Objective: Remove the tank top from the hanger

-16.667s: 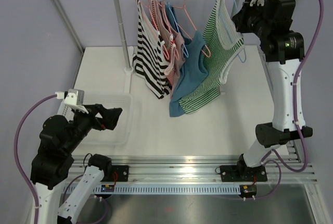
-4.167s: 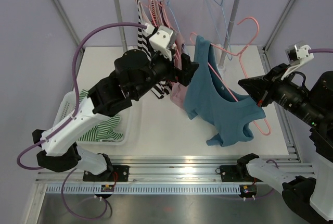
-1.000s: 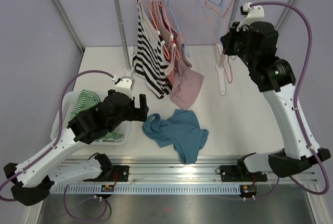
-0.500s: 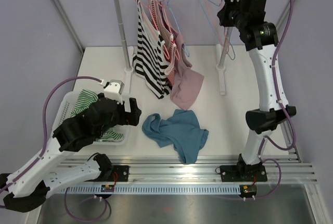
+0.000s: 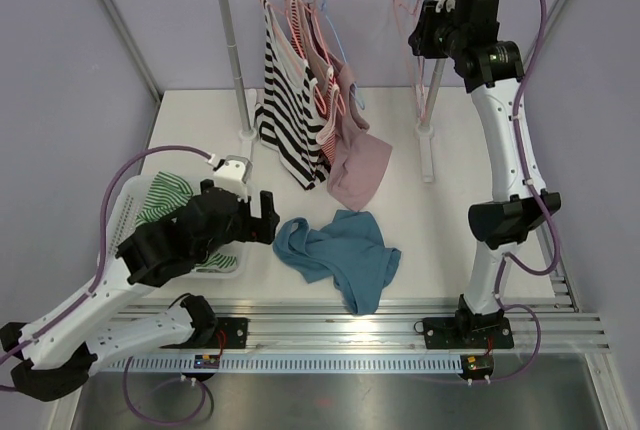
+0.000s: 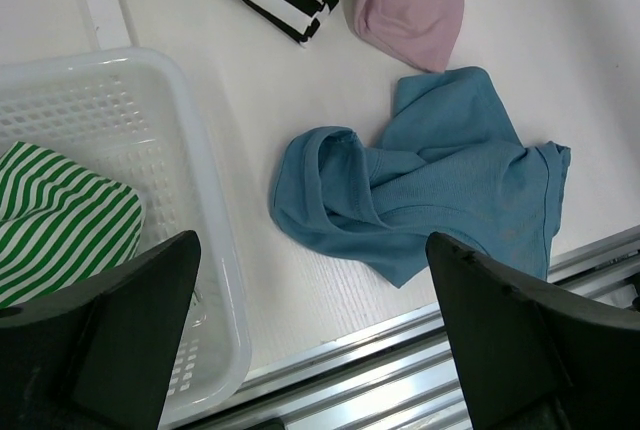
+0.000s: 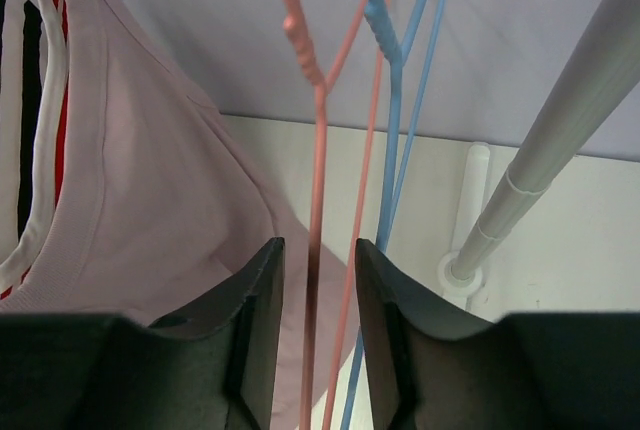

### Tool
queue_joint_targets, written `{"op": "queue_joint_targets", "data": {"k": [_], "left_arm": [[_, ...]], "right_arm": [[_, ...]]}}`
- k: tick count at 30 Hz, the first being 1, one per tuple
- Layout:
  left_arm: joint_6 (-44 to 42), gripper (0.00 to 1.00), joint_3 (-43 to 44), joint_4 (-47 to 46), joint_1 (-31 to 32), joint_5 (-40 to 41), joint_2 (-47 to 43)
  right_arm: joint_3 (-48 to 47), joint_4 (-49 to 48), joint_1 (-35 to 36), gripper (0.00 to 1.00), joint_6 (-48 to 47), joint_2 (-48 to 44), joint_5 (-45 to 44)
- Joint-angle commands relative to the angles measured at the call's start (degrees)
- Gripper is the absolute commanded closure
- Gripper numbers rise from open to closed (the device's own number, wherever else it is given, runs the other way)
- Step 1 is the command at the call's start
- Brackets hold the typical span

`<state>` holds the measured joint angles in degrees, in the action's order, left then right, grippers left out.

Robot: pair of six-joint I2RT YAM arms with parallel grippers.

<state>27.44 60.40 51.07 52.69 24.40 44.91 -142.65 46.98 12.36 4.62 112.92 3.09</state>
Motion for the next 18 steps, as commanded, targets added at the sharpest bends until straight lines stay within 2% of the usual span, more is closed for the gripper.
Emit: {"op": "queue_joint_targets", "data": {"k": [1, 2, 3, 6, 8, 9, 14, 18], "left_arm": [[-0.28, 0.01, -0.28, -5.71, 1.89, 0.11, 3.33], [-0.2, 0.01, -0.37, -6.41, 2.59, 0.47, 4.22], [-0.02, 0.01, -0.98, -8.16, 3.73, 1.34, 5.27], [0.16, 0.01, -2.47, -12.82, 5.66, -0.31, 10.1], [-0.02, 0.01, -3.53, -17.55, 7.16, -0.85, 13.87], [-0.63, 0.01, -4.06, -18.97, 8.3, -1.72, 15.2], [-2.83, 0.01, -2.75, -25.4, 9.36, -8.65, 27.3], [-3.09, 0.01, 0.06, -26.98, 9.8, -10.42, 36.36]], "right_arm": [[0.97, -2.77, -0.14, 0.58, -0.49, -5.87, 1.21], [1.49, -2.69, -0.14, 0.54, -0.49, -7.53, 1.13], [1.84, -2.68, -0.14, 0.42, -0.58, -8.33, 1.13], [4.04, -1.46, -0.14, 0.39, -0.49, -13.06, 1.83], [8.77, -1.8, -0.14, 0.17, 0.12, -18.4, 3.31], [10.62, -1.98, -0.06, 0.02, 0.12, -20.36, 3.5], [26.34, -2.86, -0.14, 0.01, 1.0, -36.15, 2.45], [40.14, -6.72, -0.06, 0.01, 3.55, -49.35, 2.53]]}}
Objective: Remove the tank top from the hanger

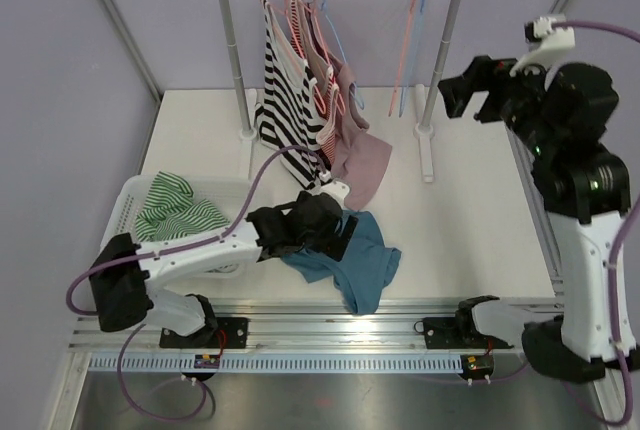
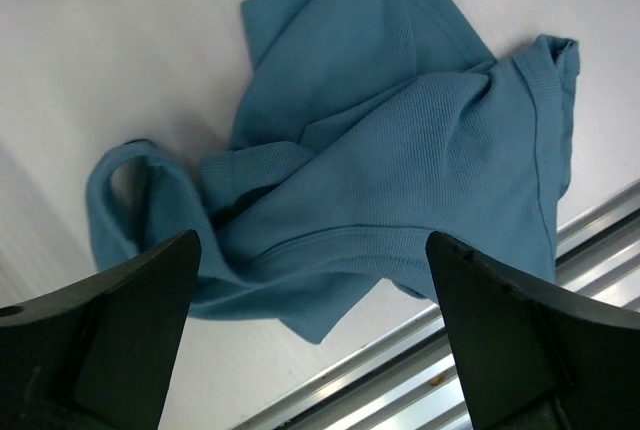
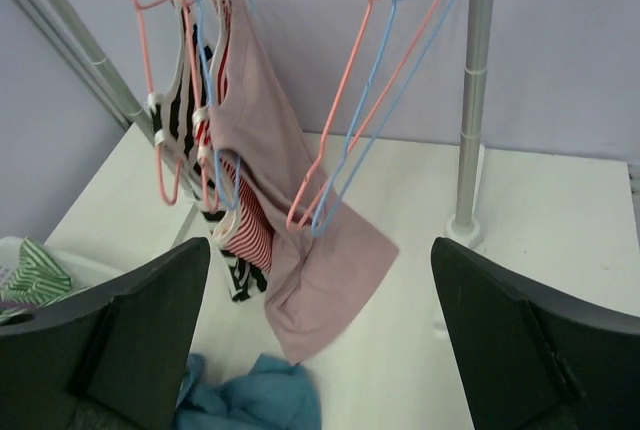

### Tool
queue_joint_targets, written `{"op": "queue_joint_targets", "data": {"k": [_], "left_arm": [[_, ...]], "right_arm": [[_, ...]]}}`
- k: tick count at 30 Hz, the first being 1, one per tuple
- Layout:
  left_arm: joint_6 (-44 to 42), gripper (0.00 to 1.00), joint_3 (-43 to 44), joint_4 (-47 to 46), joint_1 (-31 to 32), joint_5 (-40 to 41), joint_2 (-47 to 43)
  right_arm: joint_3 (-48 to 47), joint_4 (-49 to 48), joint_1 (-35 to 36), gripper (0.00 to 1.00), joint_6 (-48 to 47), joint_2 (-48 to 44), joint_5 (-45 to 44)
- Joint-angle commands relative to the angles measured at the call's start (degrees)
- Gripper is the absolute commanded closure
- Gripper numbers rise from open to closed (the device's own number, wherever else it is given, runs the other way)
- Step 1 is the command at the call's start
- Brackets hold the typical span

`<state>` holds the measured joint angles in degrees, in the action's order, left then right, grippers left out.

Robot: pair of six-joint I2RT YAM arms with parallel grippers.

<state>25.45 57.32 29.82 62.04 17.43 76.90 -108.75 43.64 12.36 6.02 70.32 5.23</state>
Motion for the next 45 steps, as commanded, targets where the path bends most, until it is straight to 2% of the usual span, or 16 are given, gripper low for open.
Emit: {"op": "queue_joint_targets", "data": {"k": [1, 7, 13, 16, 17, 18, 20, 21, 25, 29, 34, 37, 40, 41, 43, 45], "left_arm": [[-1.19, 0.01, 3.41, -6.26, 0.36, -3.89, 5.87], [-0.76, 0.01, 4.64, -10.04, 0.62, -6.35, 17.55], [0.83, 0.03, 3.59, -14.0, 0.8, -6.97, 24.69], [1.97, 0.27, 1.92, -16.19, 1.06, -8.55, 27.5], [2.67, 0.53, 1.48, -16.37, 1.15, -8.9, 27.86], [3.19, 0.68, 0.96, -16.46, 1.5, -8.56, 27.6], [3.81, 0.86, -0.62, -16.73, 1.68, -8.47, 26.11], [4.16, 1.0, -0.98, -16.47, 1.68, -7.86, 23.41], [5.22, 1.0, -0.02, -9.11, 1.59, -0.92, 14.44], [6.89, 1.0, 3.92, 0.39, 1.24, 10.39, 4.94], [8.65, 1.0, 7.89, 11.28, -1.48, 17.54, -7.0], [9.53, 1.0, 10.26, 17.96, -5.86, 20.88, -11.06], [8.65, 1.0, 10.97, 21.32, -14.03, 20.81, -16.77], [7.61, 1.0, 10.97, 21.68, -19.01, 19.76, -19.83], [5.94, 1.0, 10.8, 22.2, -23.7, 19.57, -22.22], [4.96, 1.0, 10.53, 22.47, -31.25, 18.96, -24.6]], "right_arm": [[10.27, -4.17, -0.06, 0.01, 2.94, -8.95, 0.91], [18.73, -3.82, -0.14, 0.01, 4.35, -20.91, 9.69], [25.07, -7.33, -0.14, 0.0, 6.81, -26.46, 15.6], [25.52, -6.99, -0.06, 0.01, 6.81, -28.4, 16.21], [25.43, -6.81, -0.14, 0.01, 6.64, -28.75, 16.12], [25.43, -6.72, -0.14, 0.01, 6.63, -29.01, 16.04], [25.34, -6.46, -0.06, 0.0, 6.46, -29.72, 15.6], [25.25, -6.37, -0.06, 0.0, 6.37, -29.89, 15.33], [25.08, -6.11, -0.14, 0.0, 6.37, -31.12, 14.72], [25.52, -6.37, -0.14, 0.0, 6.55, -31.48, 14.8], [26.13, -6.46, -0.14, 0.0, 6.55, -31.65, 14.72], [26.22, -6.63, -0.14, 0.0, 6.55, -31.74, 14.72], [26.39, -6.81, -0.06, 0.01, 6.63, -31.74, 14.8], [26.66, -7.07, -0.14, 0.0, 6.55, -31.83, 14.8], [27.8, -8.21, -0.06, 0.01, 7.07, -32.09, 15.42], [29.2, -9.53, -0.14, 0.0, 7.6, -32.18, 15.94]]}}
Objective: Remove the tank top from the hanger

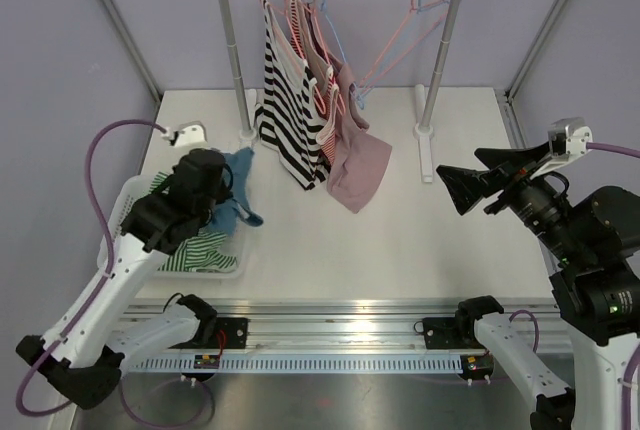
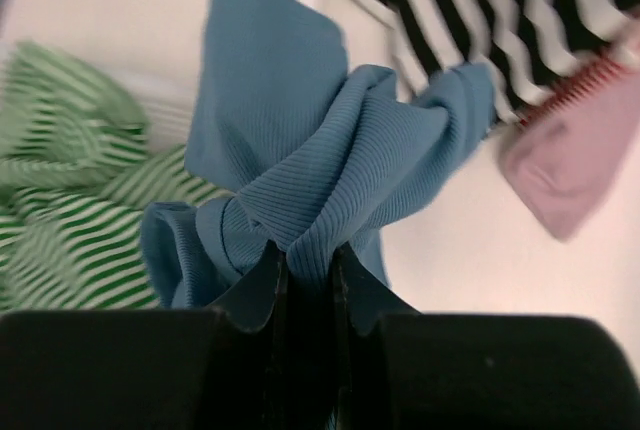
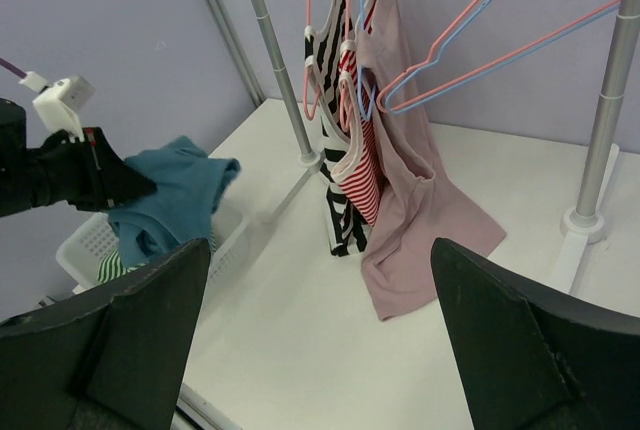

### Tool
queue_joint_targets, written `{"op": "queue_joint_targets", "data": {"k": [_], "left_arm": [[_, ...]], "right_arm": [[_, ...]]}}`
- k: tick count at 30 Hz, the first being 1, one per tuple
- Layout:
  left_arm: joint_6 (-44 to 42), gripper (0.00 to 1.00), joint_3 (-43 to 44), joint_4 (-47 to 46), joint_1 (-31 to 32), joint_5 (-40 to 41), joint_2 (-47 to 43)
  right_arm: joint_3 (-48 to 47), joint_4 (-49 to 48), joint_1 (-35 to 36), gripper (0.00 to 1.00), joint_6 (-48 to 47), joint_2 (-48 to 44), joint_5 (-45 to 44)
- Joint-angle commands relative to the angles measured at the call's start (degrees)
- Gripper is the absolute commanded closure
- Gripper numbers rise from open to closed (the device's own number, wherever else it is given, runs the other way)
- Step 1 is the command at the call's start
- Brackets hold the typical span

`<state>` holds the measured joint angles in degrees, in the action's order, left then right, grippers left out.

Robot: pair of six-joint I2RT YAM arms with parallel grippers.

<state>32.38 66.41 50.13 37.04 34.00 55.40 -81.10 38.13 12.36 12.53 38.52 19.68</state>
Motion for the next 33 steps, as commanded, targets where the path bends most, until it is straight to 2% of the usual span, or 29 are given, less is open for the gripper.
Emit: {"op": "queue_joint_targets", "data": {"k": [1, 2, 4, 5, 10, 14, 17, 20, 23, 26, 27, 29, 30, 31, 33], "left_arm": [[-3.1, 1.0, 0.4, 1.56, -9.15, 1.52, -3.45], [-3.55, 1.0, -0.22, 1.12, -15.87, -1.71, -3.37], [-4.6, 1.0, -2.33, 0.15, -23.03, -6.55, -2.14], [-4.61, 1.0, -3.47, -0.29, -29.33, -10.67, -1.7], [-4.26, 1.0, -9.01, -2.49, -41.93, -20.35, 6.11], [-3.91, 1.0, -13.06, -4.68, -47.05, -32.49, 12.27], [-2.85, 1.0, -13.33, -5.22, -47.49, -33.64, 17.0], [-3.37, 0.99, -12.19, -5.31, -50.2, -38.64, 23.23], [-3.38, 0.99, -12.44, -4.78, -50.66, -38.13, 24.58], [-3.38, 0.75, -12.45, -4.6, -50.66, -36.56, 21.08], [-3.64, 0.55, -12.36, -4.34, -50.75, -36.46, 19.85], [-3.91, 0.33, -12.18, -3.99, -50.75, -36.63, 15.2], [-3.9, 0.25, -11.75, -3.73, -50.66, -36.9, 13.53], [-3.99, 0.1, -11.48, -3.37, -50.75, -37.25, 9.77], [-4.08, 0.01, -9.56, -2.58, -50.66, -36.64, 6.32]], "right_arm": [[1.91, -4.55, -0.06, 0.0, 1.18, -0.12, 2.02], [2.26, -4.9, -0.14, 0.01, 1.52, -0.03, 2.46], [3.05, -6.22, -0.14, 0.01, 2.05, 0.41, 3.77], [3.4, -6.75, -0.14, 0.0, 2.49, 0.41, 4.13], [4.99, -8.42, -0.14, 0.0, 2.93, 0.85, 5.72], [6.21, -9.21, -0.14, 0.01, 3.37, 0.85, 5.81], [7.62, -10.62, -0.06, 0.0, 4.77, 0.76, 6.42], [9.38, -13.59, -0.14, 0.0, 7.49, 1.38, 8.52], [9.38, -14.83, -0.14, 0.01, 8.12, 2.25, 9.93], [7.72, -15.02, -0.14, 0.01, 8.47, 4.1, 10.11], [7.1, -16.06, -0.06, 0.01, 8.91, 4.63, 10.46], [7.71, -19.65, -0.06, 0.01, 10.83, 5.25, 11.52], [9.97, -26.2, -0.14, 0.01, 13.72, 5.07, 11.78], [11.3, -30.09, -0.14, 0.0, 15.31, 5.51, 13.35], [9.49, -33.55, -0.14, 0.0, 18.47, 7.96, 15.03]]}}
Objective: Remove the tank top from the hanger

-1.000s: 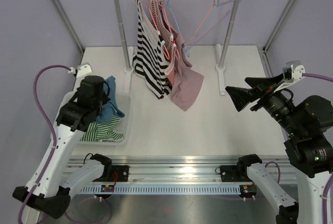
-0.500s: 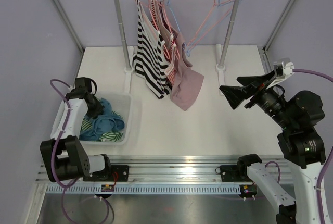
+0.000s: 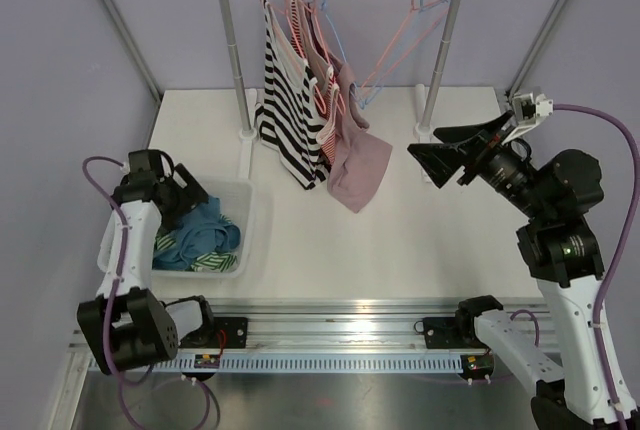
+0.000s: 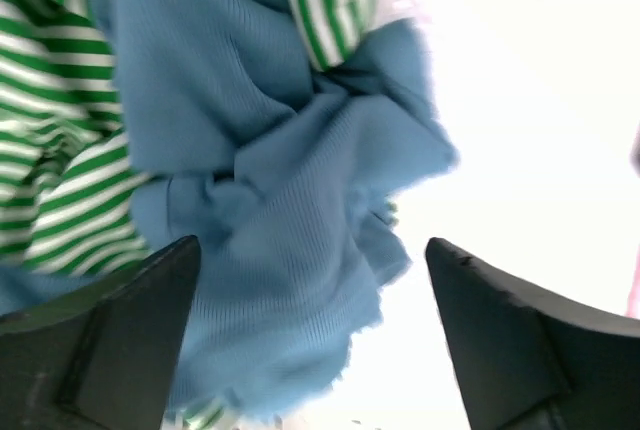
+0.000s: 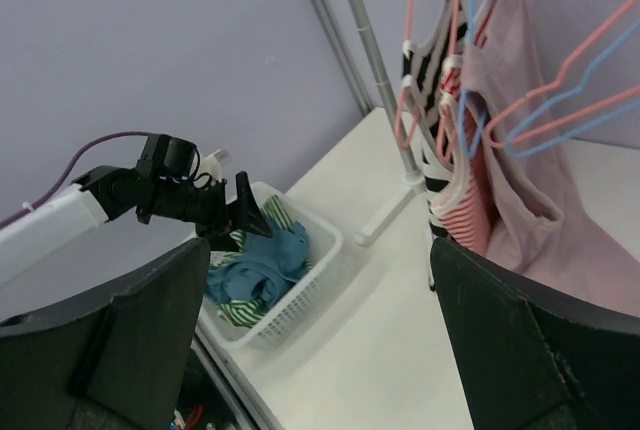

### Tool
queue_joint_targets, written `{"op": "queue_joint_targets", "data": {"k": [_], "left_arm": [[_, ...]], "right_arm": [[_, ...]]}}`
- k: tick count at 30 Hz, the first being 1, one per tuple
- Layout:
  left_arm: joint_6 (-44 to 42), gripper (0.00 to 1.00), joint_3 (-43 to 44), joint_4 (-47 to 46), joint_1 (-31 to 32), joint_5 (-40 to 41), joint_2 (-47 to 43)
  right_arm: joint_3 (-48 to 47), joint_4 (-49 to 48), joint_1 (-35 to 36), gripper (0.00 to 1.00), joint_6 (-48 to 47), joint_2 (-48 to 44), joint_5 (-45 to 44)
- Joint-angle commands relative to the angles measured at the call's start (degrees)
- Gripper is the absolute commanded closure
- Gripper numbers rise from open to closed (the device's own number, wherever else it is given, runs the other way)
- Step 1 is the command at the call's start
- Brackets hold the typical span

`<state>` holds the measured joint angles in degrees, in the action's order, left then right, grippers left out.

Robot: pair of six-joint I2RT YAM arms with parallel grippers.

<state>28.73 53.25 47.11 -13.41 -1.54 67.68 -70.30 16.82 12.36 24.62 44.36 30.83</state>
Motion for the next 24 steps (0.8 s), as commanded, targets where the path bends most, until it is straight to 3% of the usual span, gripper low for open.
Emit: {"op": "queue_joint_targets", "data": {"k": [1, 4, 7, 10, 11, 14, 16, 24], "left_arm": [[-0.69, 0.01, 4.65, 1.74, -0.3, -0.92, -8.42], [-1.92, 0.01, 10.54, 5.95, -0.21, 0.57, -10.81], [-5.6, 0.01, 13.97, 6.59, -0.04, -2.92, -14.76], [-7.45, 0.01, 14.25, 3.43, 5.22, -8.29, -18.98], [-7.72, 0.01, 14.59, 2.82, 10.19, -7.95, -19.6], [-8.6, 0.01, 15.83, 2.37, 21.21, 0.12, -21.01], [-8.95, 0.01, 14.17, 0.18, 25.69, 1.27, -22.67], [-11.24, 0.01, 3.02, -11.67, 31.25, -0.3, -30.23]], "right_arm": [[-3.24, -11.38, -0.14, 0.01, 7.27, 6.49, 5.54], [-9.23, -10.57, -0.06, 0.01, 9.12, 14.84, 7.93], [-15.63, -7.34, 0.73, 0.0, 7.47, 22.49, 6.45], [-24.07, -0.31, 3.88, 0.03, 1.06, 30.13, -0.39], [-26.44, 1.36, 4.77, 0.06, -2.53, 32.26, -1.72], [-36.64, 9.61, 7.32, 0.11, -7.46, 40.87, -6.73], [-43.58, 11.73, 8.29, 0.14, -9.23, 46.59, -12.0], [-71.71, 23.43, 12.6, 0.28, -18.99, 67.76, -23.96]]}}
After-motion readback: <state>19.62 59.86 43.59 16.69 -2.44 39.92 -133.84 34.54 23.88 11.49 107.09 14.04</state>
